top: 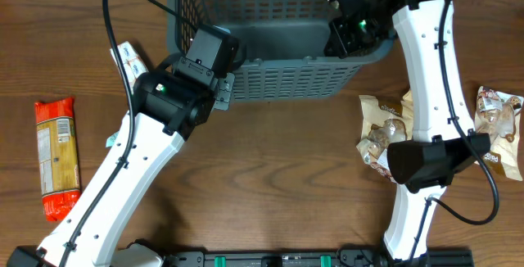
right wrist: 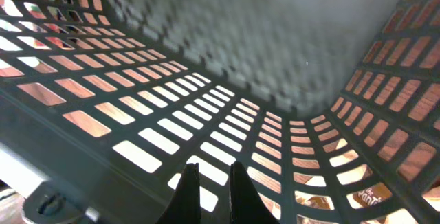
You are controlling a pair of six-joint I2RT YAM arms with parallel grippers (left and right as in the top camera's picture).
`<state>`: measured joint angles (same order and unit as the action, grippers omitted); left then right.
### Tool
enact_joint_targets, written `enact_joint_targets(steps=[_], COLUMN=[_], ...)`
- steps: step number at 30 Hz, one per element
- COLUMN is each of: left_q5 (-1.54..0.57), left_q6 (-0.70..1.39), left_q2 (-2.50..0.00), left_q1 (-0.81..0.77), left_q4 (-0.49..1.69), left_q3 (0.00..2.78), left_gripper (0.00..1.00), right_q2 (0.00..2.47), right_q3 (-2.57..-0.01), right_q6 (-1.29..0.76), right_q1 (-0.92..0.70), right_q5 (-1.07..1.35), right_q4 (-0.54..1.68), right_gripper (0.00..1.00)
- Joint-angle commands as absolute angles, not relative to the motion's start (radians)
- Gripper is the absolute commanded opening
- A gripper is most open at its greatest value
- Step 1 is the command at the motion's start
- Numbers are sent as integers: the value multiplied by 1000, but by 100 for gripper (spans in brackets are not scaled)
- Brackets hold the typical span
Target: Pack container
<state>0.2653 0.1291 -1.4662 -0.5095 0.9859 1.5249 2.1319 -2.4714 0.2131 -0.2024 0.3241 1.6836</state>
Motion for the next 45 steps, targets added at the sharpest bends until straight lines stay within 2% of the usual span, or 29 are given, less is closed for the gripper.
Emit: enact_joint_targets(steps=[1,9,10,12,13,19,22,25,27,30,31,32,33,35,38,40,43,44,45], left_q5=[274,274,275,275,275,275,274,274,274,274,274,274,274,275,285,325,416,456,494], left_q6=[109,108,102,75,71,72,72,76,76,87,87,87,87,87,87,88,104,130,163], left_q2=[-1476,-1476,-1475,-1474,-1473,-1458,-1449,-1439,-1431,-1412,-1405,-1393,-1382,-1356,-1300,-1259,-1201,-1184,-1168], left_q1=[-500,-500,-500,-500,-501,-501,-501,-501,-501,-501,-501,-501,-501,-500,-500,-500,-499,-495,-484], left_q4=[978,978,979,986,987,997,1014,1038,1052,1071,1076,1081,1085,1092,1104,1115,1139,1148,1162], left_q3=[1539,1539,1539,1539,1539,1539,1539,1539,1539,1539,1539,1539,1539,1539,1539,1539,1539,1539,1539], left_gripper=[6,6,12,36,40,41,50,51,52,61,65,68,70,72,75,80,84,87,89], right_q2=[2135,2135,2135,2135,2135,2134,2134,2133,2133,2133,2133,2133,2133,2132,2125,2111,2082,2071,2060], right_q3=[-2484,-2484,-2484,-2484,-2484,-2485,-2491,-2516,-2540,-2593,-2613,-2643,-2666,-2722,-2812,-2864,-2915,-2922,-2923], right_q6=[225,226,225,224,224,206,194,191,191,191,191,190,190,188,150,83,-23,-52,-88], right_q1=[-218,-218,-217,-216,-216,-216,-216,-216,-216,-216,-216,-216,-216,-216,-212,-201,-170,-156,-136], right_q5=[321,306,287,249,235,205,206,205,205,190,179,163,151,123,52,-34,-185,-220,-247], right_q4=[1696,1686,1677,1655,1643,1549,1500,1473,1462,1448,1446,1443,1443,1442,1443,1436,1433,1435,1440], right_gripper=[1,1,1,1,1,2,4,18,20,22,27,39,46,49,75,85,83,77,63])
